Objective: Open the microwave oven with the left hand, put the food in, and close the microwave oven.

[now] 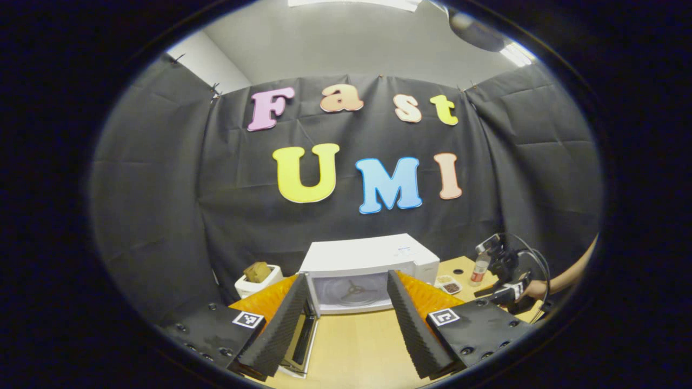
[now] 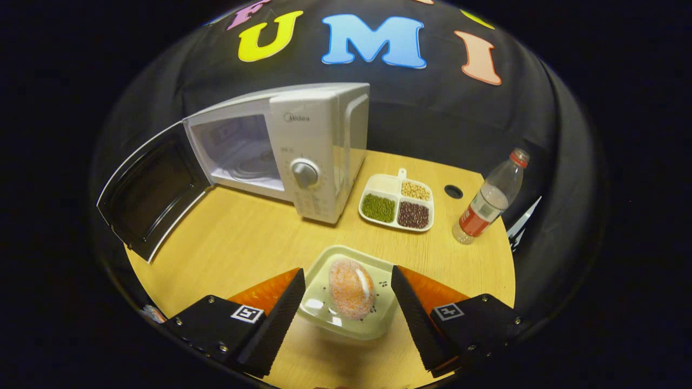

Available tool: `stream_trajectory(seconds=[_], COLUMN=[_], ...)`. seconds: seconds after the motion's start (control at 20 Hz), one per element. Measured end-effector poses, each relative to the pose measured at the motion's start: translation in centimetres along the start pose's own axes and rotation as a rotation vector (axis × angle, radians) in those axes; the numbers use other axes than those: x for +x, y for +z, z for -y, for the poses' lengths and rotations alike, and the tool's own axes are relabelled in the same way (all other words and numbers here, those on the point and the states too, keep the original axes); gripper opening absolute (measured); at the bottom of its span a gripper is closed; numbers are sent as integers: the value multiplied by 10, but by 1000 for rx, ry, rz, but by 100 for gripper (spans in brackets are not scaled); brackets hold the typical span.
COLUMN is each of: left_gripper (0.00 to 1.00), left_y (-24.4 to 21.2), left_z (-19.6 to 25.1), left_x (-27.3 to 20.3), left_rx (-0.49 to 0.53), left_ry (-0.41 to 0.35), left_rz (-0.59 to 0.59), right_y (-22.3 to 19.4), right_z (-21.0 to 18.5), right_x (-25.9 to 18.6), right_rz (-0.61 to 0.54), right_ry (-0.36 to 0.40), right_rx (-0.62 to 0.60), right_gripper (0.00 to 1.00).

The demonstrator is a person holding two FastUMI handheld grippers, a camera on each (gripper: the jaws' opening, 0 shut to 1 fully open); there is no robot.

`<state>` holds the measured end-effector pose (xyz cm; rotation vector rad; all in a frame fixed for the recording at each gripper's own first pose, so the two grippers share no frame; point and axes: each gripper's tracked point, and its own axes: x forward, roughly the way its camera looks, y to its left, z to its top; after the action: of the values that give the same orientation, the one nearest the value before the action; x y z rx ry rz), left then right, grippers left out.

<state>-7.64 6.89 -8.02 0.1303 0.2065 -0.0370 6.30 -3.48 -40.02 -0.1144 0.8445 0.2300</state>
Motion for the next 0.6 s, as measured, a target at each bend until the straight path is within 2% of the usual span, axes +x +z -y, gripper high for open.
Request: stream_trajectory(seconds=[0.15,0.35,0.6], left_gripper=[94,94,95], left_y=[21,29,20], left_z=[24,32,28], left_x=[2,2,-6], left_rx=[-30,-41,-18], left_ry=[-19,10,44], left_rz=[23,24,-16], right_y=[-23,-37,-56], right_z=[11,6,2], right_x=[20,35,50], right_rz=[-68,-121,-178], right_ry=[17,79,80], right_rx=[14,23,-11], right_gripper=[98,99,99])
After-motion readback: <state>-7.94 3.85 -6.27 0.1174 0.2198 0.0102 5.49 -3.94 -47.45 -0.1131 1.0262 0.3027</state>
